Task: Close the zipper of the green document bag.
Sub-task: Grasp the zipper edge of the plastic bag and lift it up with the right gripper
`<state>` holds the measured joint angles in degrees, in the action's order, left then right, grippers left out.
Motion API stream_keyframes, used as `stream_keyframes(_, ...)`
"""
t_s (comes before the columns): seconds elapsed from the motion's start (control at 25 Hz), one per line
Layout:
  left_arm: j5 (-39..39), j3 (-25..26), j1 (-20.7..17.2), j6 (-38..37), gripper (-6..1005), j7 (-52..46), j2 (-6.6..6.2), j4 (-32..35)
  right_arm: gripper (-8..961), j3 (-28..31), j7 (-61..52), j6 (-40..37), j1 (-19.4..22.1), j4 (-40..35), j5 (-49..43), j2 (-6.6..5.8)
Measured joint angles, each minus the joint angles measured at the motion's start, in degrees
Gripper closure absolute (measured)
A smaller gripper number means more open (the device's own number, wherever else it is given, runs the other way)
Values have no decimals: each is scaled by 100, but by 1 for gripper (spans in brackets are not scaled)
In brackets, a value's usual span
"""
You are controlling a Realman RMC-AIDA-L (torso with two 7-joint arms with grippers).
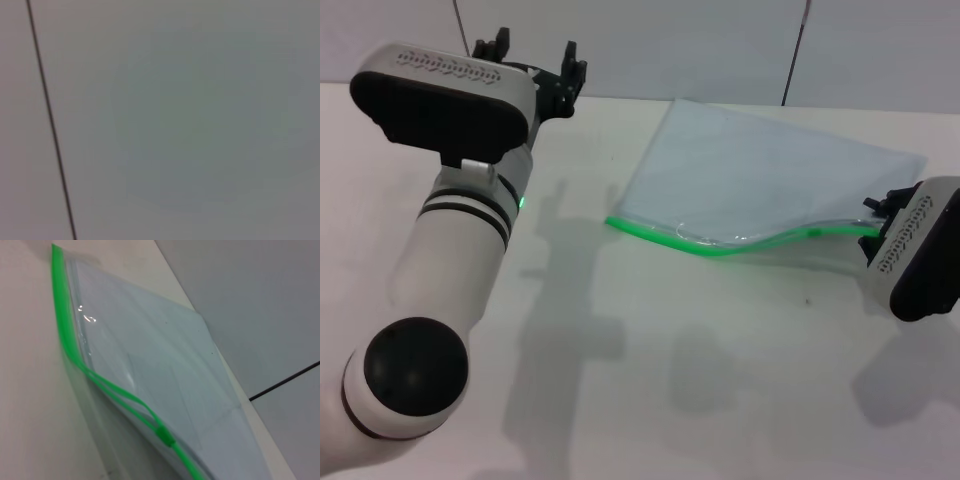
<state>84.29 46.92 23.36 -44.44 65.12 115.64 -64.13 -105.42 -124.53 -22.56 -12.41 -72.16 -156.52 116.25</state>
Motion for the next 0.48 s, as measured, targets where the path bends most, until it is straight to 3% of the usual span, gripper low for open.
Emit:
stream_keyframes(0.12,3,38,0,241,340,66,-40,-42,746,-8,-12,-11,29,-78,4,8)
stream_keyframes(0.24,7,182,-23,821,346,166,-161,-218,758,-20,-53,-77,117,-298,47,11)
stream_keyframes(0.48,27,651,74,2505,358,827,-264,-314,786,-31,-113,-391,195,-690,56,-6)
